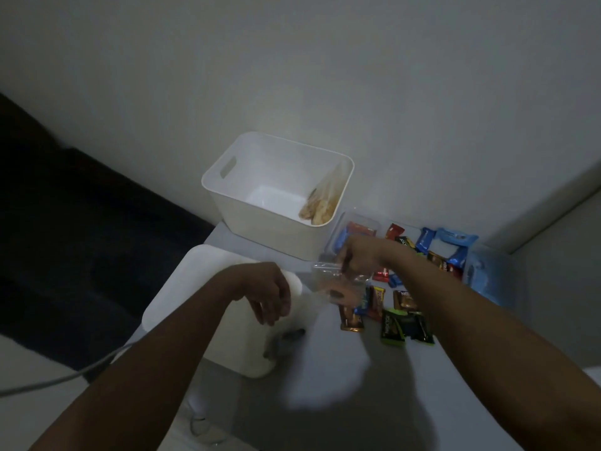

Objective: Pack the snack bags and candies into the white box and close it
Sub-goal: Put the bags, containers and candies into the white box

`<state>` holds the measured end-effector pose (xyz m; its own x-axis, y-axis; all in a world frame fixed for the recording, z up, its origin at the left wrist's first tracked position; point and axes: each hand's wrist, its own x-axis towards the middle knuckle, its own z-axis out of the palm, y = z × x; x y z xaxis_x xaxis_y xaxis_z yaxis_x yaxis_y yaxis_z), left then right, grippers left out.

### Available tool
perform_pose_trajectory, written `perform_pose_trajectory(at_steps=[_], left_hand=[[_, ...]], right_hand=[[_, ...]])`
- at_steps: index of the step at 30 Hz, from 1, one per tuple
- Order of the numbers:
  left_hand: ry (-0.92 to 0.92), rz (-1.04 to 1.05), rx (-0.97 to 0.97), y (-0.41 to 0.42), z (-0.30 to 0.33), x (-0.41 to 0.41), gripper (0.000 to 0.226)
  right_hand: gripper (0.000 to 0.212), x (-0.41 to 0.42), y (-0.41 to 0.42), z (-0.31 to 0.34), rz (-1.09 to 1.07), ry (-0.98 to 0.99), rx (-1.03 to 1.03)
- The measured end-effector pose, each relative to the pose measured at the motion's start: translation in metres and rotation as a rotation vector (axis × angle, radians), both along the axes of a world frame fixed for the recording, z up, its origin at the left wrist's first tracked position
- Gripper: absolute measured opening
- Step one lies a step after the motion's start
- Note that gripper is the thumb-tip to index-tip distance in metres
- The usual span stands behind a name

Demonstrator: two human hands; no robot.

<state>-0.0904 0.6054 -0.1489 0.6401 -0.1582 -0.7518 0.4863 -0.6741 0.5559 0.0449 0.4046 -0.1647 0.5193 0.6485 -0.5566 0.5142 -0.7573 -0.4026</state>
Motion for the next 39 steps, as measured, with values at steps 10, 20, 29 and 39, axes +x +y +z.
perform_pose_trajectory(at_steps=[10, 20, 29, 39], left_hand=[[-0.190, 0.072, -0.016, 0.030, 0.085, 0.036, 0.007], [-0.405, 0.286, -0.120, 0.044, 0.158, 0.082, 0.007], [-0.506, 0.351, -0.072, 0.041, 0.176, 0.122, 0.007], [-0.495, 0.417, 0.018, 0.033, 0.107, 0.150, 0.009]], right_hand=[[0.007, -0.001, -0.022, 0.134, -0.178, 0.009, 0.122], [0.007, 0.004, -0.016, 0.205, -0.484, -0.002, 0.440], [0.011, 0.028, 0.027, 0.201, -0.716, -0.028, 0.645], [0.017, 0.067, 0.063, 0.200, -0.868, -0.060, 0.759]])
